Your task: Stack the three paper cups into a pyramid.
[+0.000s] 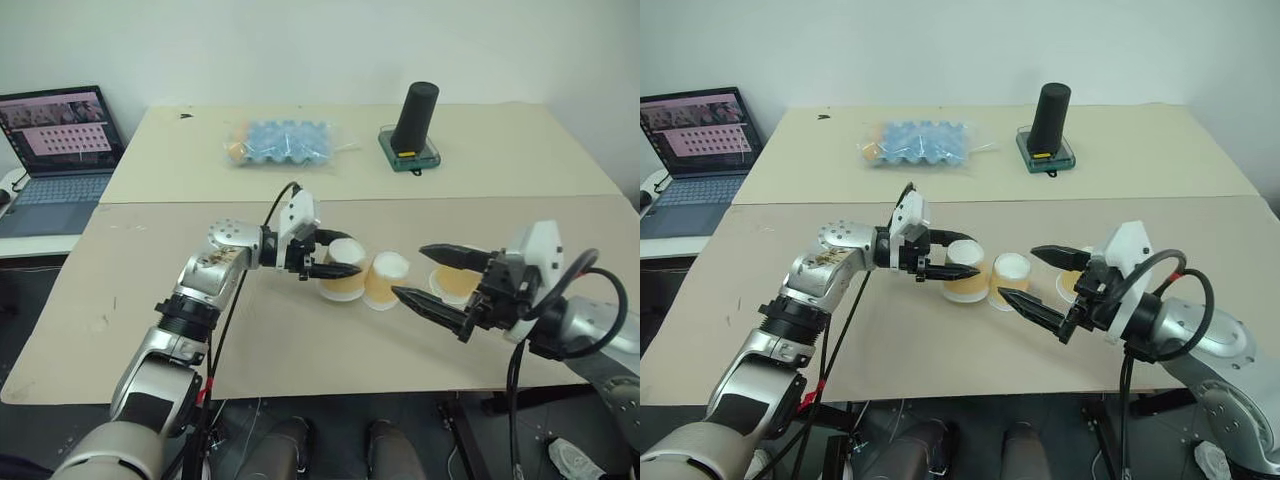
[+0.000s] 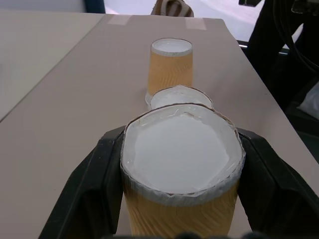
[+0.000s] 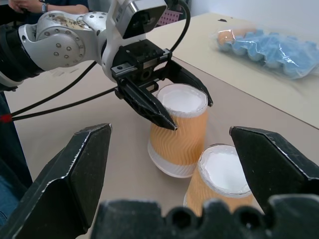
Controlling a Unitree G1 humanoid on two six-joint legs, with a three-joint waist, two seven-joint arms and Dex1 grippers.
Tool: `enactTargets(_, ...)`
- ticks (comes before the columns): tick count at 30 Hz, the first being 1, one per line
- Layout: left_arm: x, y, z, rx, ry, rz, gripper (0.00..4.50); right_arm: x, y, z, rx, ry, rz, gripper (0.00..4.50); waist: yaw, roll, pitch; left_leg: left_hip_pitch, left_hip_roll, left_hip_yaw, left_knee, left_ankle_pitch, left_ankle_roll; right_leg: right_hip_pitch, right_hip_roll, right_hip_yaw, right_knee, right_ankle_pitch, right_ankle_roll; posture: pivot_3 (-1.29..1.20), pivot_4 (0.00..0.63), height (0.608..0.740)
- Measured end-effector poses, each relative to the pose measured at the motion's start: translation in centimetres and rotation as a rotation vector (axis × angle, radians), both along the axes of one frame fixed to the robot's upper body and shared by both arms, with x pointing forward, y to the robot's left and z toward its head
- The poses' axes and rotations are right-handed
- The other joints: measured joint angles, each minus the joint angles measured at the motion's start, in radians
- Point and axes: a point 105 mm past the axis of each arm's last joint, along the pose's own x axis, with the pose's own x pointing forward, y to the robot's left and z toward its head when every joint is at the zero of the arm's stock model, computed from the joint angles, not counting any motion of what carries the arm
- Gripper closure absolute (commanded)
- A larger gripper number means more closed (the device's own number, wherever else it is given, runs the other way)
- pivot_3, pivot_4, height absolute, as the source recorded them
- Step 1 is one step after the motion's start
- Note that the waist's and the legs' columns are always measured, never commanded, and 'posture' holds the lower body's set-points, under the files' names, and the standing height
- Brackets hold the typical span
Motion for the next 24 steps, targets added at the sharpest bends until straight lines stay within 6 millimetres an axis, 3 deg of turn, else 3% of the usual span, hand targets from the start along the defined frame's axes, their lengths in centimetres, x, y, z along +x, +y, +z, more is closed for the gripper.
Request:
enactTargets(6,0.2,-0.1,-0.2,0.04,-0.03,-0.026,1.92,-0.1,-0.2,-0.2,0.002,0.005,-0.022,0.0,0.0,0.0,0.0,0.0,0.0,0.0,0.0,0.0,0.0,0.0,0.0,0.0,0.0,0.0,0.0,0.0,0.15,0.727)
enactTargets(10,0.3,-0.1,-1.4,0.098,-0.035,-0.03,1.92,-0.1,-0.5,0.1,0.004,-0.007,-0.04,0.0,0.0,0.0,0.0,0.0,0.0,0.0,0.0,0.0,0.0,0.0,0.0,0.0,0.0,0.0,0.0,0.0,0.15,0.727)
enactTargets(24,0.4,-0.6,-2.1,0.091,-0.079,0.003,1.92,-0.1,-0.8,0.5,-0.003,-0.017,-0.044,0.0,0.0,0.0,0.0,0.0,0.0,0.0,0.0,0.0,0.0,0.0,0.0,0.0,0.0,0.0,0.0,0.0,0.15,0.727)
